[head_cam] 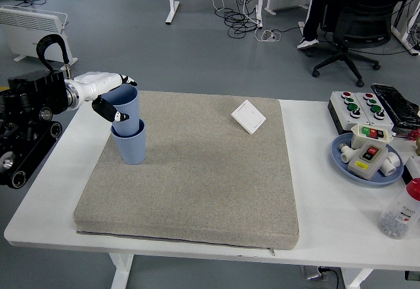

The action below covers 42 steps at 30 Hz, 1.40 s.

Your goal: Push cup pick cup insert cup

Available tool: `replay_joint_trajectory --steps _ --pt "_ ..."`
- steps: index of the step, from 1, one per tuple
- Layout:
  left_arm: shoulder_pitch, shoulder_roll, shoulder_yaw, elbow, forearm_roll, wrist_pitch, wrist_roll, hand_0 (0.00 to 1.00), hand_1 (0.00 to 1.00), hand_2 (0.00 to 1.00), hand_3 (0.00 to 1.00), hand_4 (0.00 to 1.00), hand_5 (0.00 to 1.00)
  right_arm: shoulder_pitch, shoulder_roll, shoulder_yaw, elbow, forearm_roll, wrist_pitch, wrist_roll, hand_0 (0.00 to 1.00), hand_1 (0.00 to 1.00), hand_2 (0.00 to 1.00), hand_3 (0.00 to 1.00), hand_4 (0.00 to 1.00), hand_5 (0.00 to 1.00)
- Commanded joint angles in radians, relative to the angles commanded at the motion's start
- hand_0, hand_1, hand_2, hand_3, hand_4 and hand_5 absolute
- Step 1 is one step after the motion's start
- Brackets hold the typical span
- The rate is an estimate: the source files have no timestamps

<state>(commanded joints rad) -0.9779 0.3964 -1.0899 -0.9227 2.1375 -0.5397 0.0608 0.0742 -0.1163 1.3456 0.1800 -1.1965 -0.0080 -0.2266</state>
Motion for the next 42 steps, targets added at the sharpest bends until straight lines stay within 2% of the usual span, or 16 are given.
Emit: replay_joint_trajectory --steps 6,7,12,13,18,19,24,25,30,31,36,37,38,42 --pt "0.003 0.001 0.002 0.001 -0.009 0.003 -0.004 0.421 0.439 0.41 0.434 0.536 0.002 0.0 0.0 0.001 0.0 0.0 0.0 0.0 0.696 0.591 0.613 0.546 0.108 0.429" --pt "0.003 0.001 0.002 0.001 -0.009 0.003 -0.004 0.486 0.564 0.568 0.497 0.452 0.002 0.0 0.0 0.001 0.0 0.0 0.0 0.0 0.696 0.591 0.614 0.545 0.109 0.429" --pt "0.01 0.004 -0.01 0.002 -0.03 -0.009 -0.004 0.486 0.564 0.568 0.497 0.452 0.002 0.0 0.0 0.0 0.0 0.001 0.001 0.0 0.696 0.591 0.614 0.545 0.109 0.429" --pt "0.011 0.004 -0.011 0.003 -0.031 -0.01 -0.004 0.548 0.704 0.755 0.714 0.709 0.167 0.0 0.0 0.0 0.0 0.001 0.001 0.0 0.696 0.591 0.613 0.545 0.109 0.429" --pt "0.012 0.005 -0.012 0.009 -0.035 -0.003 -0.016 0.548 0.704 0.755 0.714 0.709 0.167 0.001 0.0 0.001 0.0 -0.002 0.001 0.0 0.696 0.591 0.613 0.545 0.109 0.429" --pt "0.012 0.005 -0.013 0.012 -0.041 -0.002 -0.02 0.709 0.791 0.881 0.886 0.921 0.447 0.001 -0.001 0.001 0.0 -0.003 0.001 0.0 0.696 0.591 0.613 0.545 0.109 0.429" --pt "0.01 0.007 -0.012 0.018 -0.047 -0.002 -0.026 0.709 0.791 0.881 0.886 0.921 0.447 0.001 0.0 0.001 0.0 -0.002 0.001 0.0 0.696 0.591 0.613 0.545 0.109 0.429" --pt "0.01 0.007 -0.012 0.018 -0.048 -0.001 -0.027 0.815 0.88 0.998 0.997 0.995 0.535 0.001 0.0 0.001 0.0 -0.002 0.001 0.0 0.696 0.591 0.614 0.545 0.109 0.428" --pt "0.012 0.004 -0.008 0.02 -0.051 0.013 -0.032 0.815 0.88 0.998 0.997 0.995 0.535 -0.001 0.0 0.001 0.0 -0.002 0.0 0.0 0.696 0.591 0.614 0.545 0.109 0.428" --pt "0.013 0.003 -0.008 0.02 -0.051 0.015 -0.033 0.863 0.92 0.998 0.998 0.998 0.555 -0.001 0.0 0.0 0.0 -0.002 0.0 0.0 0.697 0.591 0.614 0.545 0.108 0.427" --pt "0.016 0.003 -0.011 0.021 -0.058 0.033 -0.038 0.863 0.92 0.998 0.998 0.998 0.555 -0.004 0.001 0.001 0.0 -0.003 0.0 0.0 0.697 0.591 0.614 0.545 0.108 0.427" --pt "0.018 0.003 -0.013 0.022 -0.069 0.042 -0.033 0.873 0.932 0.998 0.998 0.998 0.624 -0.005 0.001 0.001 0.0 -0.003 0.0 0.0 0.697 0.591 0.614 0.545 0.108 0.425" --pt "0.019 0.003 -0.014 0.023 -0.077 0.049 -0.03 0.873 0.932 0.998 0.998 0.998 0.624 -0.005 0.001 0.0 0.0 -0.003 0.0 0.0 0.697 0.591 0.614 0.545 0.108 0.425" --pt "0.037 -0.001 -0.043 0.04 -0.197 0.143 0.015 0.873 0.932 0.998 0.998 0.998 0.624 -0.006 0.002 0.002 0.0 -0.006 0.0 -0.001 0.697 0.591 0.614 0.545 0.108 0.425"
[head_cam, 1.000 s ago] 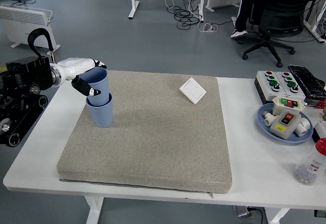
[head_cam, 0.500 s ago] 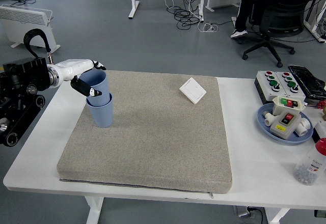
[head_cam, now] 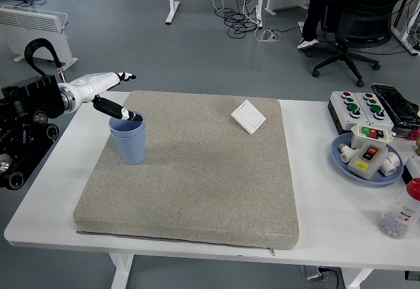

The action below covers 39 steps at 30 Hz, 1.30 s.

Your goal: Push cup pick cup insert cup

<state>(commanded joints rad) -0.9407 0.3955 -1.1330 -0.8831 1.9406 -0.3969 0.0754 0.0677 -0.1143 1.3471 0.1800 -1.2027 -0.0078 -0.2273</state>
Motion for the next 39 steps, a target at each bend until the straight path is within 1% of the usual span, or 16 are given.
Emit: replay_joint_trajectory --steps 1,4,6,7,10,12,13,15,18,23,27,30,31,34,36,39 --pt "0.014 -0.002 -0.029 0.013 -0.045 0.033 -0.003 0.784 0.842 0.961 0.922 0.751 0.9 -0.001 0.0 0.0 0.0 0.001 0.0 0.0 0.696 0.591 0.614 0.544 0.108 0.424" --pt "0.04 -0.002 -0.085 0.03 -0.167 0.097 -0.008 0.784 0.842 0.961 0.922 0.751 0.9 -0.002 0.0 -0.003 0.0 0.005 0.0 0.001 0.696 0.591 0.614 0.544 0.108 0.424" --pt "0.075 -0.001 -0.141 0.042 -0.251 0.162 0.022 0.784 0.842 0.961 0.922 0.751 0.9 -0.002 0.001 -0.002 0.0 0.008 -0.001 0.003 0.696 0.591 0.614 0.544 0.108 0.424" --pt "0.081 -0.001 -0.152 0.043 -0.29 0.182 0.029 0.737 0.785 0.858 0.772 0.59 0.998 -0.002 0.001 -0.002 0.0 0.008 -0.001 0.003 0.697 0.591 0.614 0.545 0.108 0.423" --pt "0.125 0.004 -0.193 0.04 -0.42 0.265 0.07 0.737 0.785 0.858 0.772 0.59 0.998 -0.001 0.001 -0.001 0.0 0.006 -0.001 0.003 0.697 0.591 0.614 0.545 0.108 0.423" --pt "0.152 0.007 -0.214 0.03 -0.505 0.305 0.075 0.737 0.785 0.858 0.772 0.59 0.998 -0.001 0.001 0.0 0.0 0.005 -0.001 0.003 0.697 0.591 0.614 0.545 0.108 0.423" --pt "0.169 0.008 -0.226 0.021 -0.544 0.315 0.069 0.784 0.829 0.907 0.837 0.603 0.998 -0.001 0.001 0.0 0.0 0.003 -0.001 0.003 0.697 0.591 0.613 0.545 0.108 0.422" --pt "0.203 0.01 -0.251 0.002 -0.628 0.32 0.056 0.784 0.829 0.907 0.837 0.603 0.998 -0.002 0.002 0.0 0.0 0.001 -0.001 0.003 0.697 0.591 0.613 0.545 0.108 0.422" --pt "0.278 0.002 -0.306 -0.068 -0.758 0.311 0.026 0.784 0.829 0.907 0.837 0.603 0.998 -0.006 0.006 0.002 0.0 0.004 -0.004 0.007 0.697 0.591 0.613 0.545 0.108 0.422" --pt "0.426 -0.043 -0.406 -0.216 -0.966 0.298 -0.054 0.792 0.831 0.898 0.827 0.608 0.998 -0.004 0.014 0.009 0.0 -0.005 -0.007 0.007 0.697 0.591 0.613 0.543 0.108 0.423" --pt "0.532 -0.058 -0.454 -0.324 -1.135 0.306 -0.097 0.805 0.836 0.898 0.827 0.607 0.998 -0.002 0.019 0.011 0.0 -0.012 -0.007 0.009 0.697 0.592 0.614 0.545 0.109 0.423" --pt "0.595 -0.071 -0.483 -0.393 -1.265 0.333 -0.115 0.805 0.836 0.898 0.827 0.607 0.998 0.0 0.019 0.012 0.0 -0.014 -0.008 0.011 0.697 0.592 0.614 0.545 0.109 0.423" --pt "0.62 -0.086 -0.504 -0.416 -1.3 0.336 -0.119 0.798 0.817 0.842 0.763 0.594 0.998 0.001 0.019 0.014 0.0 -0.017 -0.007 0.012 0.697 0.592 0.614 0.545 0.109 0.423" --pt "0.702 -0.129 -0.562 -0.482 -1.402 0.346 -0.133 0.798 0.817 0.842 0.763 0.594 0.998 0.004 0.018 0.018 0.0 -0.017 -0.008 0.013 0.697 0.592 0.614 0.545 0.109 0.423" --pt "0.764 -0.171 -0.6 -0.523 -1.401 0.346 -0.138 0.798 0.817 0.842 0.763 0.594 0.998 0.006 0.018 0.022 0.0 -0.017 -0.009 0.014 0.697 0.592 0.614 0.545 0.109 0.423" --pt "0.822 -0.207 -0.616 -0.546 -1.392 0.342 -0.136 0.803 0.823 0.852 0.769 0.58 0.998 0.009 0.017 0.025 0.0 -0.019 -0.009 0.015 0.697 0.592 0.614 0.545 0.108 0.424"
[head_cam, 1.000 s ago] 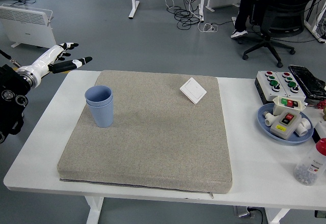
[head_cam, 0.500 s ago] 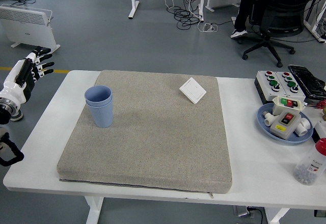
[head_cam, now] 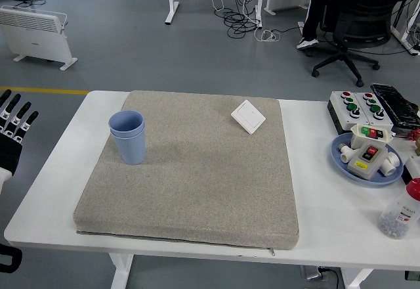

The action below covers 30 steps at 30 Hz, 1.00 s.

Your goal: Push cup pick cup insert cup

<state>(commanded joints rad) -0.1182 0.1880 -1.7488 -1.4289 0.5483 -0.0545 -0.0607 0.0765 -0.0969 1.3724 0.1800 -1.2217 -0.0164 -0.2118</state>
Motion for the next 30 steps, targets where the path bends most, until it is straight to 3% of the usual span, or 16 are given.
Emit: replay_joint_trajectory --steps 3,11,17,30 --pt "0.06 -0.046 -0.003 -0.027 0.002 -0.007 -0.002 0.803 0.823 0.852 0.769 0.58 0.998 0.004 -0.003 0.004 0.0 -0.014 0.002 0.0 0.697 0.592 0.614 0.545 0.108 0.424" --pt "0.159 -0.13 -0.002 -0.099 0.049 -0.04 -0.038 0.824 0.84 0.891 0.8 0.579 0.998 0.007 -0.01 0.011 0.0 -0.027 0.004 0.003 0.696 0.592 0.613 0.545 0.107 0.43" --pt "0.177 -0.145 0.011 -0.109 0.064 -0.026 -0.052 0.844 0.866 0.923 0.828 0.58 0.998 0.003 -0.015 0.005 0.0 -0.03 0.006 0.002 0.695 0.593 0.614 0.546 0.107 0.431" --pt "0.13 -0.158 0.04 -0.079 0.072 -0.009 -0.051 0.836 0.852 0.918 0.825 0.575 0.998 -0.004 -0.019 0.009 0.0 -0.024 0.006 0.0 0.694 0.593 0.613 0.546 0.107 0.432"
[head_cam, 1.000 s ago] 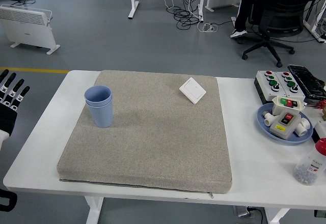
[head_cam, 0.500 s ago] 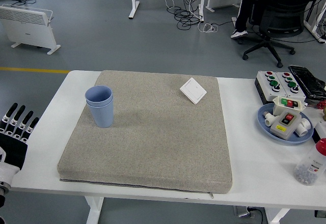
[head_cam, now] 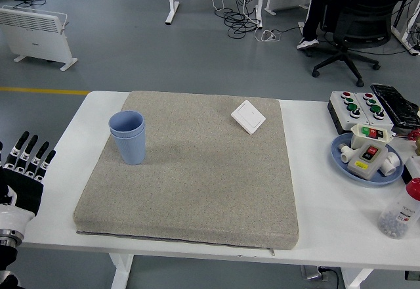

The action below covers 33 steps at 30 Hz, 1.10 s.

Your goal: Push cup pick cup insert cup

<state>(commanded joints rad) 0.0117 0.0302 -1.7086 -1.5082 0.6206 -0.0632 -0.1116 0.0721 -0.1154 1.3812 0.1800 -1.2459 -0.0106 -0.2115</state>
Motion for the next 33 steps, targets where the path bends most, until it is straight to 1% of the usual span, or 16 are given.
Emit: replay_joint_trajectory --steps 7,21,22,27,28,33 --pt "-0.004 0.0 0.017 0.01 0.011 -0.005 0.021 0.837 0.853 0.917 0.824 0.575 0.998 -0.003 -0.002 0.002 0.0 -0.008 -0.002 -0.003 0.694 0.593 0.614 0.545 0.107 0.435" --pt "-0.012 0.003 0.037 0.026 0.015 -0.001 0.023 0.842 0.862 0.925 0.839 0.576 0.998 -0.002 -0.007 0.02 0.0 -0.008 -0.002 -0.006 0.694 0.593 0.613 0.545 0.107 0.433" --pt "-0.012 0.003 0.037 0.027 0.016 -0.001 0.023 0.873 0.895 0.96 0.888 0.583 0.998 -0.003 -0.007 0.02 0.0 -0.009 -0.002 -0.006 0.693 0.592 0.613 0.545 0.106 0.433" --pt "-0.01 0.005 0.037 0.036 0.026 -0.004 0.019 0.873 0.895 0.96 0.888 0.583 0.998 -0.005 -0.008 0.024 0.0 -0.011 -0.002 -0.008 0.693 0.592 0.613 0.545 0.106 0.433" --pt "-0.011 0.005 0.038 0.039 0.028 -0.001 0.021 0.918 0.923 0.996 0.933 0.592 0.998 -0.006 -0.008 0.024 0.0 -0.011 -0.003 -0.009 0.693 0.593 0.613 0.545 0.106 0.436" --pt "-0.012 0.003 0.041 0.043 0.039 0.005 0.024 0.918 0.923 0.996 0.933 0.592 0.998 -0.009 -0.006 0.019 0.0 -0.015 -0.006 -0.013 0.693 0.593 0.613 0.545 0.106 0.436"
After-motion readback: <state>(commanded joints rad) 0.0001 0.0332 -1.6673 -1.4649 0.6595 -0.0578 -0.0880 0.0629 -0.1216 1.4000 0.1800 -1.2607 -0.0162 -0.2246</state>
